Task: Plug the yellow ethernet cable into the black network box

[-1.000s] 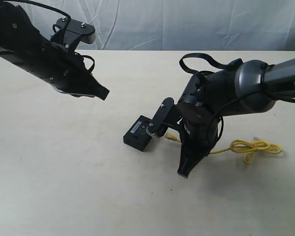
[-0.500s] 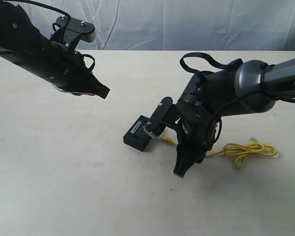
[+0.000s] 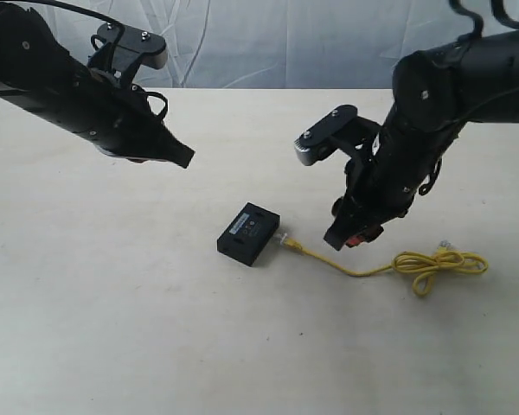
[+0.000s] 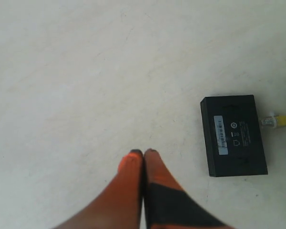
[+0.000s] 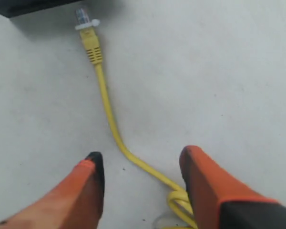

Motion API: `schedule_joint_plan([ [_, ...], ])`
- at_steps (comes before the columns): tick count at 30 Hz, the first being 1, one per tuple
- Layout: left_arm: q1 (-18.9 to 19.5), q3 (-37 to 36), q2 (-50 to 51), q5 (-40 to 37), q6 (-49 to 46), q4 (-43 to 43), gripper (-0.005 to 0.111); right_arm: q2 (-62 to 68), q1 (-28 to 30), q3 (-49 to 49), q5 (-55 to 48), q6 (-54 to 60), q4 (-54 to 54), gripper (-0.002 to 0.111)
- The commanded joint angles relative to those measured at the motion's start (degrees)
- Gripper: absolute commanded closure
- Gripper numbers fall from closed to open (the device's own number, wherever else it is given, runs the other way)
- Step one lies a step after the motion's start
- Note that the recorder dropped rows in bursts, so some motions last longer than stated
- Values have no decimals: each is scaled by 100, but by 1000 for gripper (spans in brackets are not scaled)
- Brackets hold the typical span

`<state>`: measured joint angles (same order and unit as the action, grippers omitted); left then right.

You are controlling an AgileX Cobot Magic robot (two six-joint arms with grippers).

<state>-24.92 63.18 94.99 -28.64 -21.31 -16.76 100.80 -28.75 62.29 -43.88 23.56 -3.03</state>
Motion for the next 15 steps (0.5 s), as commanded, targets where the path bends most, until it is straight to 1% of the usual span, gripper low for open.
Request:
schedule_joint_plan([
  [1, -16, 10, -17, 38, -7, -18, 107, 12, 217, 26, 38, 771, -890, 62],
  [7, -16, 10, -17, 38, -7, -18, 107, 380, -120, 15, 264, 771, -769, 63],
  [15, -16, 10, -17, 38, -7, -18, 107, 810, -168, 15, 526, 847, -748, 63],
])
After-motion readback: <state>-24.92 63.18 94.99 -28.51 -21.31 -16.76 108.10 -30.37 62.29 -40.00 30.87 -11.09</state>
